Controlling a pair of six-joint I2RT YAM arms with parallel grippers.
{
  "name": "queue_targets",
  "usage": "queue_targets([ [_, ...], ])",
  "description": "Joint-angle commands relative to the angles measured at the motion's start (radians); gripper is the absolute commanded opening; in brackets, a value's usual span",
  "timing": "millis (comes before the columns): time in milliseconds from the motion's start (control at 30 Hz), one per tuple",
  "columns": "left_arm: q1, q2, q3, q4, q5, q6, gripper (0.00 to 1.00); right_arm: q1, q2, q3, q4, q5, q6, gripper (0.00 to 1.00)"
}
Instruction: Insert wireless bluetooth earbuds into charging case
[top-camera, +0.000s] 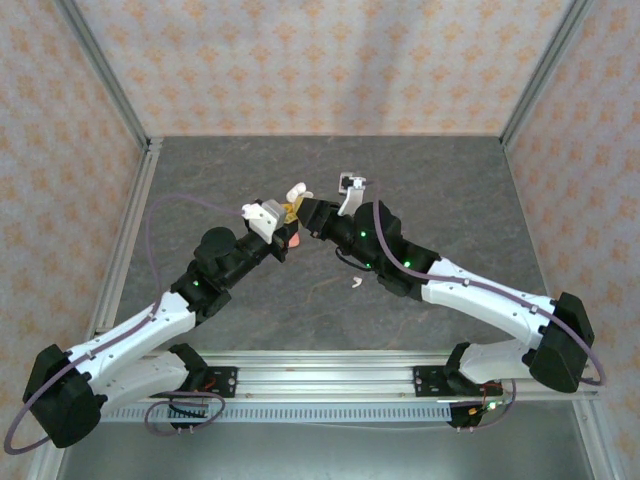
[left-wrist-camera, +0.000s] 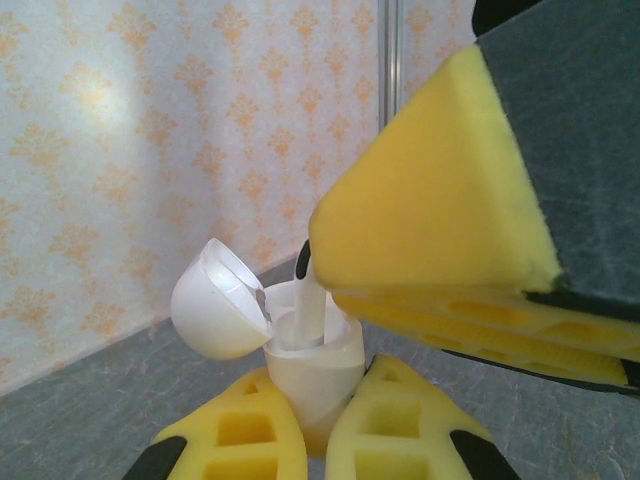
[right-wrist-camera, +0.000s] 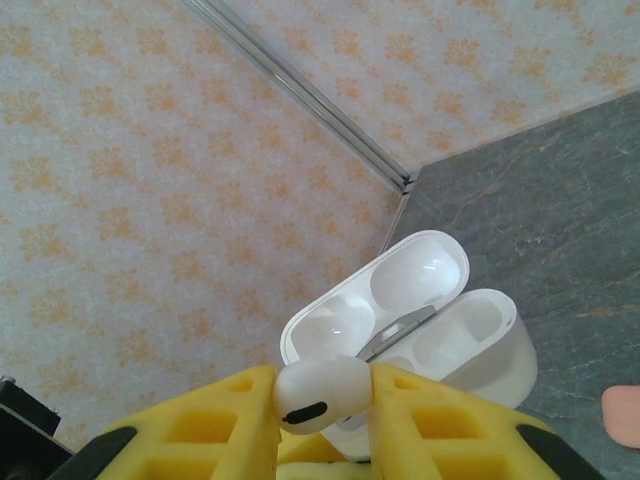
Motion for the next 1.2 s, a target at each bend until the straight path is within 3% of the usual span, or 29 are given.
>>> queue_targets([
  [0, -0.008, -0.01, 0.03, 0.119, -0.036, -0.008, 0.0, 0.019, 0.002, -0.007, -0.102, 0.009, -0.002, 0.28],
  [233, -0.008, -0.011, 0.029, 0.096, -0.005, 0.001, 0.0, 0.019, 0.018, 0.1, -0.266, 0.008, -0.043, 0.26],
  [533, -0.007, -0.019, 0.022, 0.093, 0.005, 0.009, 0.0, 0.019, 0.055, 0.155, -0.345, -0.06, -0.037, 0.27],
  [1167, -0.008, -0.044, 0.016, 0.039, 0.03, 0.014, 0.0, 0.001, 0.073, 0.343, -0.572, -0.028, -0.046, 0.54],
])
